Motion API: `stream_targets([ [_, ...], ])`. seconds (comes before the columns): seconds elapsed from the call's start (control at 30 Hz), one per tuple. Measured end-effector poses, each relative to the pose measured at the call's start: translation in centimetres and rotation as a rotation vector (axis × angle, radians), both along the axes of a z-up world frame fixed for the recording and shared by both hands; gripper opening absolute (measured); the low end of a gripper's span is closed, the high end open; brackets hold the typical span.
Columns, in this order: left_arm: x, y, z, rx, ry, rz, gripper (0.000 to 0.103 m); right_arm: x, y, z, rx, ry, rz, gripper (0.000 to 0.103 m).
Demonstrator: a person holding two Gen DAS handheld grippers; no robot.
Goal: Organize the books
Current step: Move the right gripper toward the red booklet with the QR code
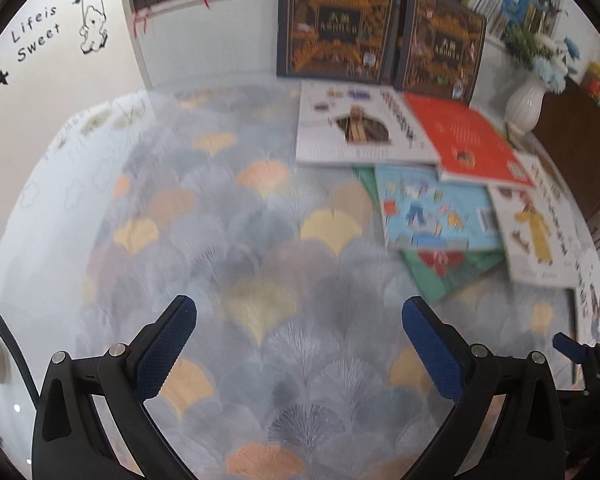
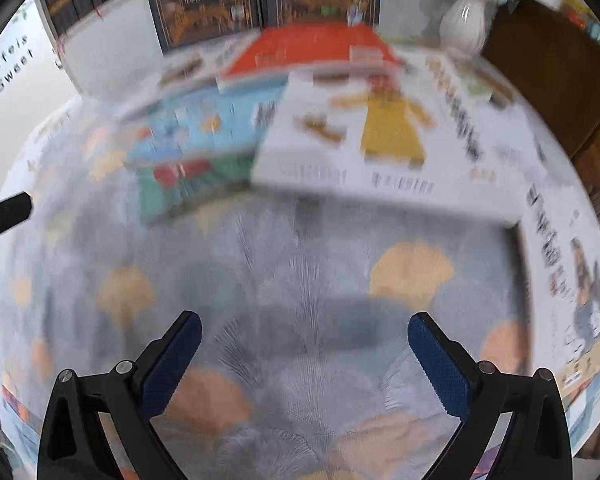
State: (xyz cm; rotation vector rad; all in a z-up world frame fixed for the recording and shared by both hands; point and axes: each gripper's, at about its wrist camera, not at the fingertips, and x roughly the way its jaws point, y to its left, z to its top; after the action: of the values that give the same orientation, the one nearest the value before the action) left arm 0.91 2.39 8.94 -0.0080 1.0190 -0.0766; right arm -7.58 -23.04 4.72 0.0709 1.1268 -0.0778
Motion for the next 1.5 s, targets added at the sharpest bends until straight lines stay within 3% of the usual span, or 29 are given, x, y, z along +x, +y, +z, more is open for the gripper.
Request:
stream_targets([
  [0.23, 1.5, -1.1, 4.7, -0.008, -0.103, -0.023, 0.103, 1.5, 0.0, 8.1, -0.090, -0.198, 0.015, 0.103],
  [0.6, 3.1, -3.6, 9.6, -0.061, -0.191, -0.029, 0.103, 3.7, -2.7, 14.1, -0.090, -0.280, 0.010, 0.103],
  [1.17, 8.2, -8.6, 6.7, -0.071, -0.091, -0.149, 0.103, 8.6, -7.2, 12.1, -0.081, -0.223, 0.024, 0.103],
  [1.5, 13.8, -11.3, 2.8, -0.110, 0.011, -0.274, 0.103, 14.7, -10.2, 7.9, 0.006, -0.126, -0.005, 0.101],
])
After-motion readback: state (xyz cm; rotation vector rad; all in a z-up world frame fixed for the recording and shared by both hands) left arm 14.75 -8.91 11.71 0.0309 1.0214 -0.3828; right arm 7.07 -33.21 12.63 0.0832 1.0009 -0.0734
